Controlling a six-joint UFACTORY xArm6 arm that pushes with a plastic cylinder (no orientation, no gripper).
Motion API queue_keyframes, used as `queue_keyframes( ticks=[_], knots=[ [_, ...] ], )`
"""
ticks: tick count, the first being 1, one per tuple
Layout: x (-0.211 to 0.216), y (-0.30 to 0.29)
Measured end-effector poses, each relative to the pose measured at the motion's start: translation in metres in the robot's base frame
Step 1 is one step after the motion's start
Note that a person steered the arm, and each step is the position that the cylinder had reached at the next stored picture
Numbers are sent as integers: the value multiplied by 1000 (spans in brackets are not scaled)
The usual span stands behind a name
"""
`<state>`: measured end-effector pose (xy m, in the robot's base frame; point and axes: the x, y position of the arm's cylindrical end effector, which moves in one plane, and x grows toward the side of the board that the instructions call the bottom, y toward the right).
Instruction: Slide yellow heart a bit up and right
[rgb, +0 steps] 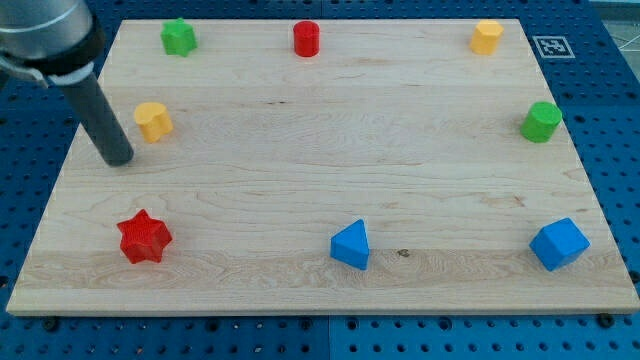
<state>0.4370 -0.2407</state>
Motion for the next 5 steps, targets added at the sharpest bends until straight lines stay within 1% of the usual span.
queue_keyframes(
  ticks=[1,3,4,5],
  knots=[
    [-26,4],
    [-27,85],
    [-22,72],
    [-17,12]
  ],
)
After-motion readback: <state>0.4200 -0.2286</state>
